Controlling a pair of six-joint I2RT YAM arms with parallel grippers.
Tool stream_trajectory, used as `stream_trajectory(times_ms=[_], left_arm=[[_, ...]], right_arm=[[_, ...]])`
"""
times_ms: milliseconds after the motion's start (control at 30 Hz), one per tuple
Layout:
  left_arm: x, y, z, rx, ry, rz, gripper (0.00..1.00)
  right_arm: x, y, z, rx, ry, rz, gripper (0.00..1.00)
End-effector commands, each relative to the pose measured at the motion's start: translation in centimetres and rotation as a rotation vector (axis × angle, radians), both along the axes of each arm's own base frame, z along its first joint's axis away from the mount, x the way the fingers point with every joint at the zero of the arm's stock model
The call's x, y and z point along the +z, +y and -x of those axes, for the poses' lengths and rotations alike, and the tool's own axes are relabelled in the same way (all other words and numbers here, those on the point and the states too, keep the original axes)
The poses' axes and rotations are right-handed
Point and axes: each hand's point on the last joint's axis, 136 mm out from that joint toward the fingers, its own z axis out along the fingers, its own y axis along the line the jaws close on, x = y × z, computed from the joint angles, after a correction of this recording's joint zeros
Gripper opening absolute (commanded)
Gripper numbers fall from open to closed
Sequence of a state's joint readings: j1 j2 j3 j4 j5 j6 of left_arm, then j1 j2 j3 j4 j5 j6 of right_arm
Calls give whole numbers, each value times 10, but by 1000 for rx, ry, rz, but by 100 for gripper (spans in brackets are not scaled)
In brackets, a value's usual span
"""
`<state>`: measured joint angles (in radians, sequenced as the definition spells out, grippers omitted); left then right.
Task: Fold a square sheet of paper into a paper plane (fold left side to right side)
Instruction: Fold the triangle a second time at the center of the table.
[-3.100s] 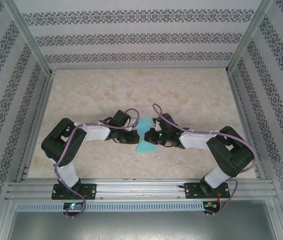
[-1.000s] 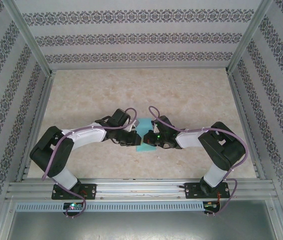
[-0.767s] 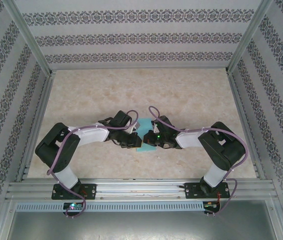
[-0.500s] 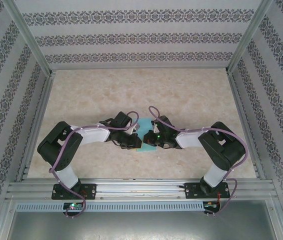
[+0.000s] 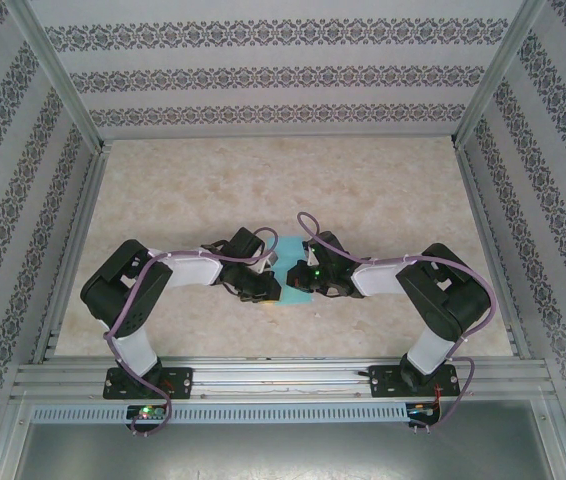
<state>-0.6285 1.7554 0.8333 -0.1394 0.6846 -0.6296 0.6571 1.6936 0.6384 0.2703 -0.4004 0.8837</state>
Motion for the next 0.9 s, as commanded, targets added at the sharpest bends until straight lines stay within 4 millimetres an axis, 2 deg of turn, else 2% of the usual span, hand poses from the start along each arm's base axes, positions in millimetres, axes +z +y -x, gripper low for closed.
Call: stream_trajectory(times_ms=[0, 133, 300, 467, 867], left_arm=[[-14, 5, 5, -1, 7, -44, 14], [-20, 9, 7, 6, 19, -70, 12], [-26, 14, 9, 16, 37, -103, 8], [-30, 15, 9, 18, 51, -118, 4], [-33, 16, 9, 18, 60, -129, 0]], right_arm=[[-40, -21, 33, 33, 125, 124, 0], [-31, -15, 29, 43, 104, 98, 0], [0, -6, 15, 53, 7, 45, 0], [20, -5, 13, 61, -61, 24, 0], [10, 10, 21, 92, -50, 32, 0]])
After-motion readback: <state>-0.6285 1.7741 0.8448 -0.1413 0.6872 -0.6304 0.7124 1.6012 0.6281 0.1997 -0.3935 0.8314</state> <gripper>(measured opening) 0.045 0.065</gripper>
